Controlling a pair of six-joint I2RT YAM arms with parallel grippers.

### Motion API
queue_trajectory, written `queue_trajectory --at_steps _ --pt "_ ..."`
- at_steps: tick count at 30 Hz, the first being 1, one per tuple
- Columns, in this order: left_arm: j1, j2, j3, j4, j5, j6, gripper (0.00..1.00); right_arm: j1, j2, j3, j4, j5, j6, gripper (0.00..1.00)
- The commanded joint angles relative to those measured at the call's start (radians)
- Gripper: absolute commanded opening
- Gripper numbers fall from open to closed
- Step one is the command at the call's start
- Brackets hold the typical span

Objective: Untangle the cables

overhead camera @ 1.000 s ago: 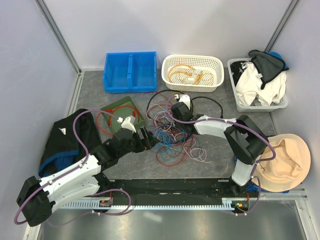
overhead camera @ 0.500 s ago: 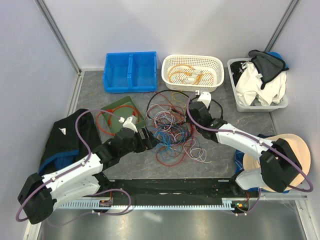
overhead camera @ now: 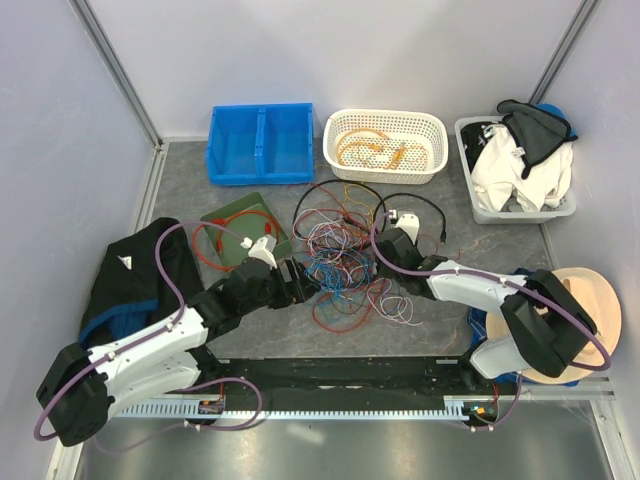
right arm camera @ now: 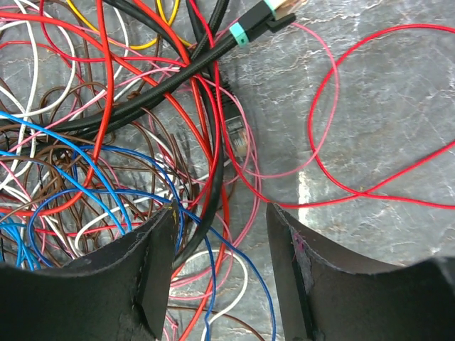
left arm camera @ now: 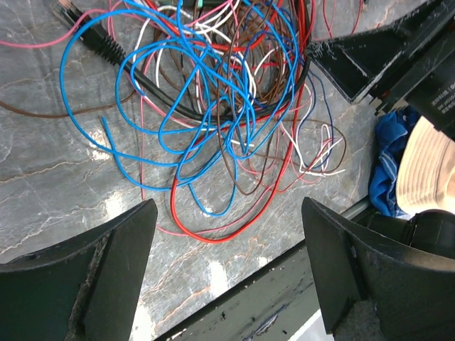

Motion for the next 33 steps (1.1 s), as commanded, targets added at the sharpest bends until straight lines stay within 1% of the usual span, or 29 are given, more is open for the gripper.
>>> queue_trajectory --at_steps 1,5,9,13,16,17,18,19,20,21,22,25,30,33 --pt "-0.005 -0.026 -0.018 0.036 0.009 -0.013 0.89 0.014 0.000 0.041 0.024 -0.008 0.011 0.59" --pt "-0.005 -0.038 -0.030 0.036 0.001 -0.021 0.89 0.059 -0.058 0.015 -0.005 0.004 0.008 0.56" --pt "-0.005 -0.009 -0.023 0.039 0.009 -0.019 0.89 0.143 -0.138 -0.023 -0.042 0.056 0.024 0.56" --pt "-0.005 0.020 -0.024 0.056 0.021 -0.027 0.89 0.151 -0.204 -0.048 -0.100 0.107 0.049 0.58" --pt "-0.005 0.044 -0.026 0.067 0.024 -0.035 0.89 0.150 -0.214 -0.047 -0.132 0.166 0.060 0.59" --pt "-0.005 0.048 -0.026 0.068 0.047 -0.035 0.89 0.147 -0.214 -0.047 -0.144 0.194 0.067 0.61" --pt "-0.005 0.051 -0.026 0.067 0.050 -0.036 0.89 0.139 -0.207 -0.047 -0.152 0.223 0.071 0.62" --pt "-0.005 0.052 -0.027 0.067 0.052 -0.039 0.89 0.102 -0.195 -0.051 -0.155 0.225 0.081 0.63" --pt "-0.005 0.051 -0.029 0.068 0.052 -0.041 0.89 0.073 -0.186 -0.056 -0.152 0.213 0.086 0.64" --pt "-0.005 0.051 -0.032 0.067 0.053 -0.041 0.89 0.003 -0.172 -0.057 -0.144 0.191 0.086 0.64" --pt "-0.005 0.049 -0.033 0.067 0.053 -0.042 0.89 -0.030 -0.143 -0.059 -0.122 0.132 0.083 0.64" --pt "-0.005 0.041 -0.036 0.067 0.056 -0.039 0.89 -0.103 -0.096 -0.063 -0.063 0.102 0.071 0.64" --pt "-0.005 0.022 -0.047 0.068 0.058 -0.042 0.89 -0.150 -0.001 -0.021 -0.009 0.093 0.045 0.64" --pt "-0.005 0.015 -0.050 0.067 0.059 -0.041 0.89 -0.154 0.064 0.012 0.017 0.090 0.037 0.64"
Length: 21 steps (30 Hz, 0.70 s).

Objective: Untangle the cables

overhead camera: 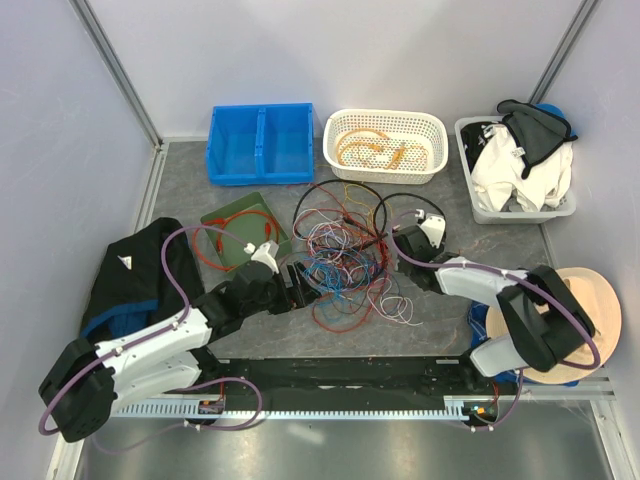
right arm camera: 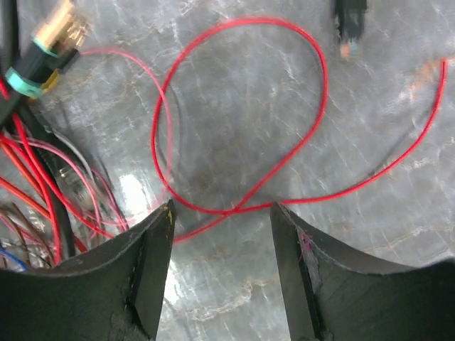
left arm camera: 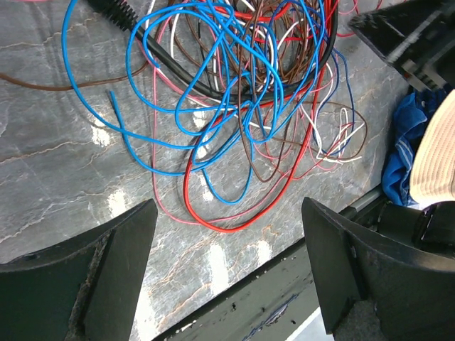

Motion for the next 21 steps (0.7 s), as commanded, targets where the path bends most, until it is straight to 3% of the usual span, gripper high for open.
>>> queue_trajectory --at_steps 1,4,7,8,10,11,13,17,21 --pt "-0.005 -0.027 -0.009 0.039 0.022 -0.023 0.89 -0.009 0.085 0.067 0.091 -0.015 -0.018 0.64" --pt "-0.005 -0.038 -0.016 0.038 0.018 -0.027 0.89 -0.011 0.143 0.086 0.096 -0.018 -0.029 0.63" --pt "-0.005 -0.045 -0.022 0.038 0.012 -0.027 0.89 -0.012 0.177 0.078 0.106 -0.031 -0.033 0.53" --pt "-0.005 -0.045 -0.024 0.038 0.010 -0.027 0.89 -0.009 0.182 0.074 0.113 -0.034 -0.033 0.42" --pt "-0.005 -0.042 -0.022 0.038 0.010 -0.029 0.89 -0.012 0.183 0.058 0.123 -0.043 -0.035 0.30" --pt "-0.005 -0.039 -0.019 0.038 0.012 -0.029 0.89 -0.012 0.182 0.055 0.122 -0.045 -0.037 0.16" --pt "-0.005 -0.033 -0.016 0.039 0.013 -0.029 0.89 -0.012 0.167 0.048 0.123 -0.048 -0.040 0.00" --pt "-0.005 -0.025 -0.015 0.038 0.013 -0.029 0.89 -0.008 0.063 0.041 0.108 -0.063 -0.046 0.00" --pt "-0.005 -0.024 -0.013 0.038 0.006 -0.026 0.89 0.049 -0.166 0.070 0.012 -0.026 -0.064 0.00"
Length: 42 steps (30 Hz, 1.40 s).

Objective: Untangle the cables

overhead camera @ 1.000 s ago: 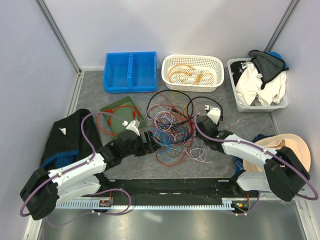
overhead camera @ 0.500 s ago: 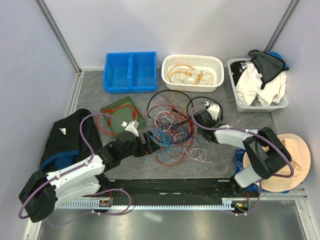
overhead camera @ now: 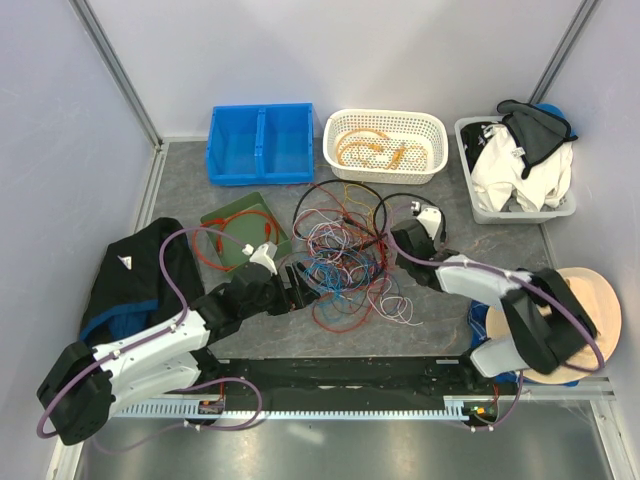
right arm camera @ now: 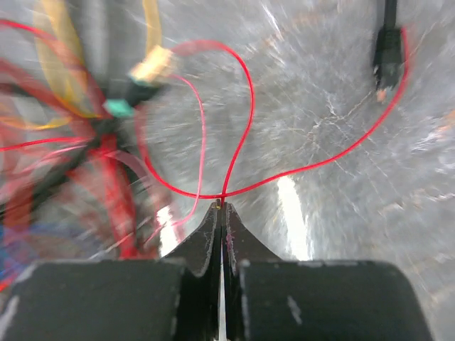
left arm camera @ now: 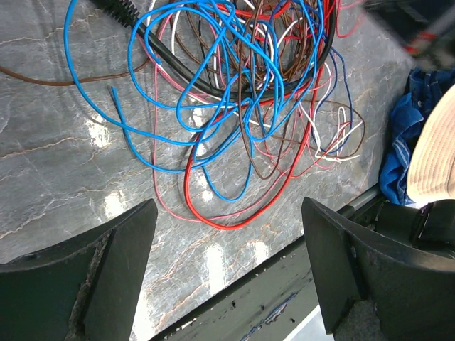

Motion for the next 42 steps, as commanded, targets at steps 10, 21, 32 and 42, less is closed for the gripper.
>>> queue_trajectory --at_steps 10,21,32,42 --pt "-0.005 0.045 0.063 0.037 -0.008 0.011 0.89 0.154 -0.488 0.224 -0.257 0.039 -0.059 0.00" --pt "-0.005 0.035 0.224 0.091 -0.039 0.131 0.92 0.184 -0.502 0.413 -0.349 -0.035 -0.105 0.10" --pt "-0.006 0.041 0.143 0.095 0.032 0.034 0.88 0.184 -0.230 0.223 -0.178 -0.015 -0.114 0.59" --pt "-0.006 -0.036 0.049 0.092 0.038 0.005 0.88 0.182 0.048 0.336 -0.128 0.001 -0.157 0.63"
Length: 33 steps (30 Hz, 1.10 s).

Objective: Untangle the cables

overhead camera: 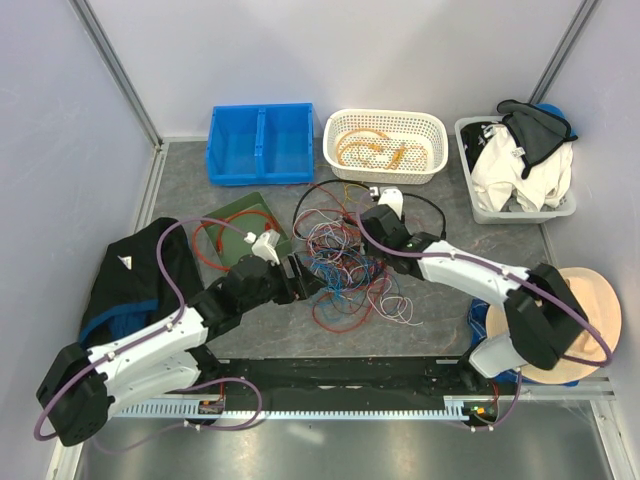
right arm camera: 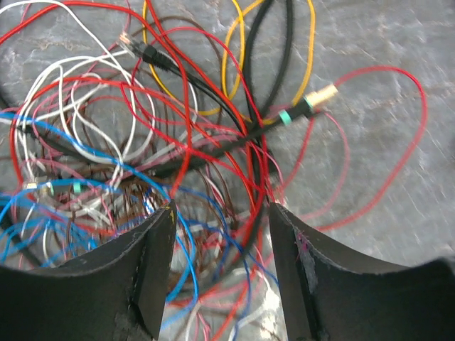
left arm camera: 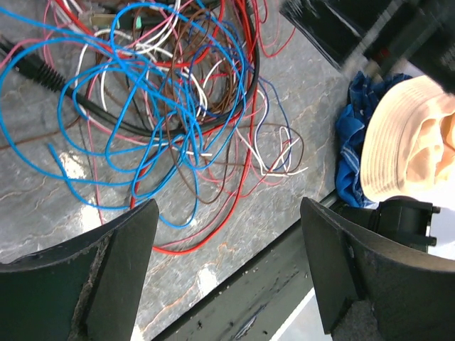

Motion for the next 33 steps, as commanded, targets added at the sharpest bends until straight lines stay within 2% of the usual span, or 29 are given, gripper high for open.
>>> queue_trajectory --at_steps 1,5,8,11,12,14,15,16,21,26,28,29,30,33 --pt "-0.006 -0.037 -0.027 0.019 0.015 -0.036 0.88 0.004 0.102 0.093 0.058 0.041 -0.039 0.63" --pt "-0.006 -0.059 -0.044 0.018 0.009 -0.036 0.88 0.003 0.176 0.125 0.055 0.087 -0.057 0.63" --pt "-0.006 -0.063 -0.044 0.010 0.009 -0.032 0.87 0.000 0.227 0.153 0.052 0.105 -0.068 0.58" --pt "-0.006 -0.065 -0.036 -0.002 0.004 -0.024 0.87 0.001 0.244 0.168 0.051 0.139 -0.076 0.40" --pt "-0.006 -0.069 -0.036 -0.004 0.000 -0.023 0.87 0.000 0.241 0.173 0.048 0.145 -0.083 0.27" --pt "-0.006 -0.077 -0.034 -0.012 -0.010 -0.024 0.87 0.003 0.225 0.181 0.040 0.171 -0.094 0.15" --pt "-0.006 -0.082 -0.036 -0.012 -0.016 -0.024 0.87 0.001 0.218 0.184 0.035 0.177 -0.102 0.04" --pt "-0.005 -0.091 -0.036 -0.012 -0.020 -0.024 0.87 0.001 0.190 0.188 0.023 0.182 -0.103 0.00" --pt "-0.006 -0.118 -0.005 -0.025 -0.063 0.005 0.87 0.038 -0.024 0.211 -0.015 0.155 -0.097 0.00" --pt "-0.006 -0.158 0.056 0.020 -0.054 0.082 0.88 0.095 -0.201 0.352 -0.100 0.040 -0.071 0.00" --pt "-0.008 -0.174 0.056 0.137 -0.036 0.118 0.89 0.095 -0.253 0.426 -0.141 -0.009 -0.053 0.00" --pt "-0.008 -0.178 0.039 0.190 -0.033 0.138 0.93 0.095 -0.265 0.449 -0.159 -0.019 -0.032 0.00" --pt "-0.009 -0.177 0.024 0.335 -0.010 0.160 0.96 0.096 -0.284 0.473 -0.178 -0.028 -0.024 0.00" --pt "-0.012 -0.126 -0.028 0.519 -0.066 0.223 0.96 0.095 -0.311 0.543 -0.227 -0.075 0.012 0.00"
